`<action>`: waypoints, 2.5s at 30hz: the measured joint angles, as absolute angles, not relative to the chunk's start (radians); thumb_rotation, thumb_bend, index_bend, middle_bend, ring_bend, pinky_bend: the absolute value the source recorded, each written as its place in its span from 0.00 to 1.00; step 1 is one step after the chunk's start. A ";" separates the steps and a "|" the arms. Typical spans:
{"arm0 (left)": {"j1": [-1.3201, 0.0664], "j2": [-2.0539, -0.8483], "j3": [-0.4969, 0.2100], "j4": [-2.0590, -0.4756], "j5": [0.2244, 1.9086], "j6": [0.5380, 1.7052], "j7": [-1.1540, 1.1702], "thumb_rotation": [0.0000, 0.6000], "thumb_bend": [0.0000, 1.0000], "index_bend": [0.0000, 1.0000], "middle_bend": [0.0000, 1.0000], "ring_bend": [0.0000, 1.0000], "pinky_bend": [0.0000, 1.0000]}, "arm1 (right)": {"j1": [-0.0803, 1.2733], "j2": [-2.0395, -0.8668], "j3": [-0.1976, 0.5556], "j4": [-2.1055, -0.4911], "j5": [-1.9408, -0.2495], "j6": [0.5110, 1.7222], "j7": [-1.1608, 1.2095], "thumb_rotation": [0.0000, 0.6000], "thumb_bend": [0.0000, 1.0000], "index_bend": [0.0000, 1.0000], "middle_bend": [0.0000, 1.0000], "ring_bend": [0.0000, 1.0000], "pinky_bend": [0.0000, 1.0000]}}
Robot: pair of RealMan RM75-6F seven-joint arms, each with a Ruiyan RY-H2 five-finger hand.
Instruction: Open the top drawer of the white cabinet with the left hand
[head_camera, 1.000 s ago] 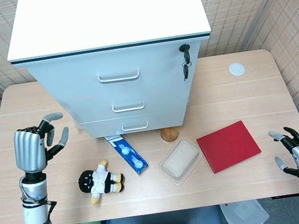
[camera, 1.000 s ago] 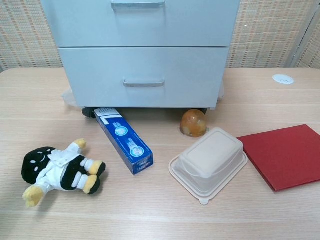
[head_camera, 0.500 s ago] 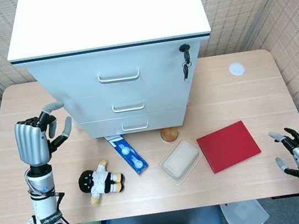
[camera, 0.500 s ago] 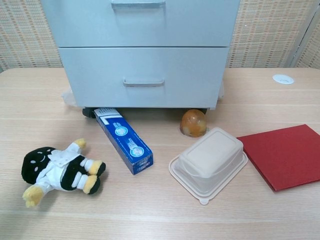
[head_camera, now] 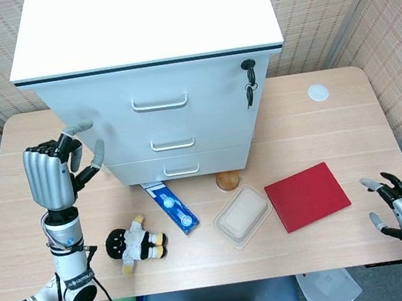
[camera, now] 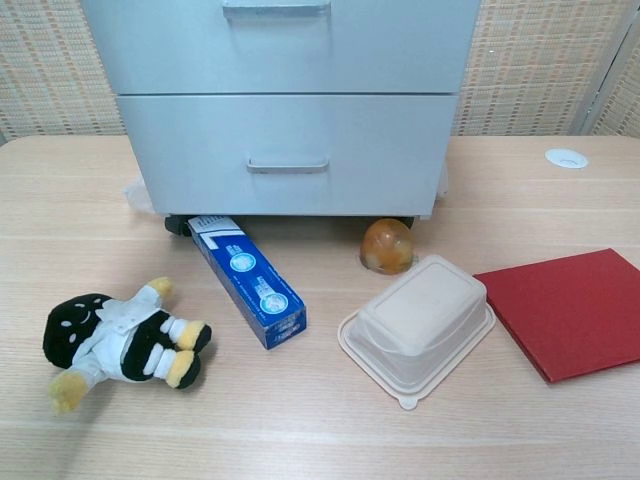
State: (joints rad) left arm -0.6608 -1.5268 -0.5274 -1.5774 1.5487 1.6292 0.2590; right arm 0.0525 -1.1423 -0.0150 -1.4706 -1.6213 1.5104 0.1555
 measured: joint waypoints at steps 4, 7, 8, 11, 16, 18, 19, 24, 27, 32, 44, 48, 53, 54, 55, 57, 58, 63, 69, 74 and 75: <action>-0.702 -1.533 -0.547 -1.564 1.555 1.623 0.285 1.00 0.26 0.42 0.97 1.00 1.00 | 0.049 -1.143 -0.016 -1.469 -1.618 1.513 0.158 1.00 0.33 0.19 0.32 0.24 0.32; -0.745 -1.540 -0.563 -1.556 1.555 1.611 0.302 1.00 0.26 0.42 0.98 1.00 1.00 | 0.046 -1.145 -0.017 -1.468 -1.617 1.516 0.161 1.00 0.33 0.19 0.32 0.24 0.32; -0.756 -1.543 -0.567 -1.553 1.554 1.607 0.306 1.00 0.26 0.42 0.98 1.00 1.00 | 0.045 -1.145 -0.017 -1.467 -1.617 1.517 0.161 1.00 0.33 0.19 0.32 0.24 0.32; -0.786 -1.553 -0.575 -1.543 1.549 1.597 0.319 1.00 0.26 0.42 0.98 1.00 1.00 | 0.041 -1.145 -0.019 -1.466 -1.617 1.520 0.162 1.00 0.33 0.19 0.32 0.24 0.32; -0.825 -1.568 -0.578 -1.516 1.535 1.580 0.332 1.00 0.26 0.43 0.98 1.00 1.00 | 0.035 -1.145 -0.021 -1.467 -1.617 1.526 0.163 1.00 0.33 0.19 0.32 0.24 0.32; -0.838 -1.574 -0.576 -1.502 1.528 1.573 0.333 1.00 0.26 0.43 0.98 1.00 1.00 | 0.033 -1.145 -0.022 -1.467 -1.617 1.528 0.163 1.00 0.33 0.19 0.32 0.24 0.32; -0.843 -1.576 -0.576 -1.496 1.526 1.571 0.334 1.00 0.26 0.43 0.98 1.00 1.00 | 0.032 -1.145 -0.022 -1.466 -1.616 1.529 0.163 1.00 0.33 0.19 0.32 0.24 0.32; -0.867 -1.594 -0.571 -1.462 1.505 1.562 0.335 1.00 0.26 0.44 0.98 1.00 1.00 | 0.029 -1.145 -0.023 -1.465 -1.614 1.528 0.165 1.00 0.33 0.19 0.32 0.24 0.32; -0.882 -1.607 -0.569 -1.439 1.496 1.562 0.336 1.00 0.26 0.46 0.98 1.00 1.00 | 0.029 -1.145 -0.022 -1.464 -1.611 1.526 0.167 1.00 0.33 0.19 0.32 0.24 0.32; -0.901 -1.624 -0.568 -1.404 1.483 1.566 0.334 1.00 0.26 0.47 0.99 1.00 1.00 | 0.030 -1.145 -0.021 -1.460 -1.609 1.523 0.171 1.00 0.33 0.19 0.32 0.24 0.32; -0.935 -1.653 -0.567 -1.350 1.468 1.598 0.319 1.00 0.26 0.53 1.00 1.00 1.00 | 0.028 -1.147 -0.020 -1.452 -1.605 1.519 0.180 1.00 0.33 0.19 0.32 0.24 0.32; -0.947 -1.662 -0.568 -1.334 1.463 1.605 0.312 1.00 0.26 0.53 1.00 1.00 1.00 | 0.028 -1.147 -0.019 -1.448 -1.601 1.516 0.184 1.00 0.33 0.19 0.32 0.24 0.32; -0.958 -1.668 -0.570 -1.316 1.451 1.608 0.304 1.00 0.26 0.54 1.00 1.00 1.00 | 0.028 -1.147 -0.019 -1.444 -1.599 1.514 0.189 1.00 0.33 0.19 0.32 0.24 0.32; -0.961 -1.670 -0.570 -1.314 1.449 1.610 0.303 1.00 0.26 0.54 1.00 1.00 1.00 | 0.029 -1.148 -0.018 -1.443 -1.599 1.512 0.190 1.00 0.33 0.19 0.32 0.24 0.32; -0.963 -1.670 -0.571 -1.312 1.448 1.611 0.302 1.00 0.26 0.54 1.00 1.00 1.00 | 0.029 -1.148 -0.018 -1.443 -1.598 1.511 0.191 1.00 0.33 0.19 0.32 0.24 0.32; -0.966 -1.671 -0.571 -1.310 1.448 1.614 0.300 1.00 0.26 0.54 1.00 1.00 1.00 | 0.030 -1.148 -0.018 -1.442 -1.598 1.510 0.192 1.00 0.33 0.19 0.32 0.24 0.32; -0.967 -1.671 -0.572 -1.308 1.448 1.617 0.298 1.00 0.26 0.54 1.00 1.00 1.00 | 0.030 -1.148 -0.018 -1.441 -1.598 1.510 0.192 1.00 0.33 0.19 0.32 0.24 0.32; -0.975 -1.670 -0.574 -1.304 1.446 1.628 0.291 1.00 0.26 0.55 1.00 1.00 1.00 | 0.030 -1.147 -0.017 -1.441 -1.597 1.509 0.194 1.00 0.33 0.19 0.32 0.24 0.32; -0.979 -1.668 -0.566 -1.304 1.444 1.630 0.287 1.00 0.26 0.57 1.00 1.00 1.00 | 0.028 -1.147 -0.017 -1.440 -1.595 1.511 0.194 1.00 0.33 0.19 0.32 0.24 0.32; -0.982 -1.666 -0.562 -1.307 1.438 1.627 0.291 1.00 0.27 0.57 1.00 1.00 1.00 | 0.026 -1.147 -0.016 -1.439 -1.593 1.513 0.196 1.00 0.33 0.19 0.32 0.24 0.32; -0.983 -1.665 -0.561 -1.308 1.437 1.627 0.291 1.00 0.27 0.58 1.00 1.00 1.00 | 0.026 -1.147 -0.016 -1.439 -1.593 1.513 0.196 1.00 0.33 0.19 0.32 0.24 0.32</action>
